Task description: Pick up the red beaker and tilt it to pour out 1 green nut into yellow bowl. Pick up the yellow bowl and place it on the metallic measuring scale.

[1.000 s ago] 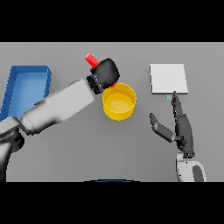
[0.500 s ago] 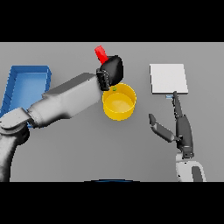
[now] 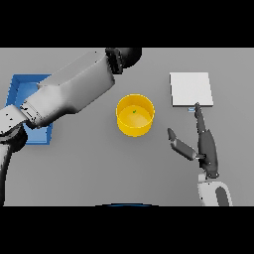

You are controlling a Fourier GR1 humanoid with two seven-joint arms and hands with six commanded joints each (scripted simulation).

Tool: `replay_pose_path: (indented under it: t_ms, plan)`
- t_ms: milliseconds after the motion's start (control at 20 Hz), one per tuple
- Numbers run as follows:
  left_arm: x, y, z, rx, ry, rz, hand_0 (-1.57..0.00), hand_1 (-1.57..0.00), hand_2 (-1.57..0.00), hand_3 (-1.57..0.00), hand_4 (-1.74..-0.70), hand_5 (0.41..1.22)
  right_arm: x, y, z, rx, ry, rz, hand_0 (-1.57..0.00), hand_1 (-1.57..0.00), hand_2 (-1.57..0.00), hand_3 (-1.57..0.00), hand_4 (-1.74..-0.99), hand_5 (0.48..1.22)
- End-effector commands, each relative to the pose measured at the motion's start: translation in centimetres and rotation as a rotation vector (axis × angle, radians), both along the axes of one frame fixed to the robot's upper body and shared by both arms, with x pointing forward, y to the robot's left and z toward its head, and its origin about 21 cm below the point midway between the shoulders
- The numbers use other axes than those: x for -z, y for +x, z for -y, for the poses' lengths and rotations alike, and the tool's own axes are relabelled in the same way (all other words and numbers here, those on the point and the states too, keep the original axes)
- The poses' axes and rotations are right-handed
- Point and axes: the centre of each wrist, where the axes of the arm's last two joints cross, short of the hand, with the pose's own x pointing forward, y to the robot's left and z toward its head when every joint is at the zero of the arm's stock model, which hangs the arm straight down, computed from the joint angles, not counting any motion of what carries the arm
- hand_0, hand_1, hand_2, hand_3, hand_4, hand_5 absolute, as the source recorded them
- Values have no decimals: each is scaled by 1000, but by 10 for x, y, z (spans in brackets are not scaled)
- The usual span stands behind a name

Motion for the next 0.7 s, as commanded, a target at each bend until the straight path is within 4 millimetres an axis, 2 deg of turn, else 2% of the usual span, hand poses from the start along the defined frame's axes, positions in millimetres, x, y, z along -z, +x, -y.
replay_pose_path:
  t_ms: [0, 50, 150, 250, 300, 450, 550, 650]
  plan:
    - [-15, 2, 2, -2, -36, 18, -1571, -1571, -1434, -1266, -1689, 1221, -1, 0, 3, -1, 1, 6, 1, 1, 1, 1, -1190, 594]
    - [-32, 7, -5, -22, -69, 33, -1571, -1571, -1461, -1041, -1699, 1221, 1, 1, 3, -8, 15, -4, 1, 1, 1, 1, -1186, 596]
    - [-64, 19, -22, -72, -155, 76, -1571, -1571, -1501, -1232, -1705, 1221, 0, 2, 1, -25, 35, 4, 1, 1, 1, 1, -1181, 593]
    - [-89, 27, -33, -160, -284, 92, -1571, -1571, -1526, -1354, -1715, 1221, -4, 3, 0, -39, 65, 1, 1, 1, 1, 1, -1183, 595]
    - [-102, 32, -44, -219, -375, 90, -1571, -1571, -1535, -1397, -1720, 1221, -4, 3, -1, -38, 63, 12, 1, 1, 1, 1, -1193, 597]
    - [-114, 48, -98, -438, -722, 69, -1571, -1571, -1553, -1365, -1729, 1221, 0, 4, 0, -43, 68, -7, 1, 1, 1, 1, -1209, 593]
    - [-108, 54, -140, -537, -943, 45, -1571, -1571, -1559, -1368, -1733, 1221, 0, 5, -1, -54, 82, 2, 1, 1, 1, 1, -1224, 592]
    - [-103, 55, -176, -580, -1129, 19, -1571, -1571, -1563, -1396, -1736, 1221, 2, 4, 8, -48, 57, 10, 1, 1, 1, 1, -1222, 587]
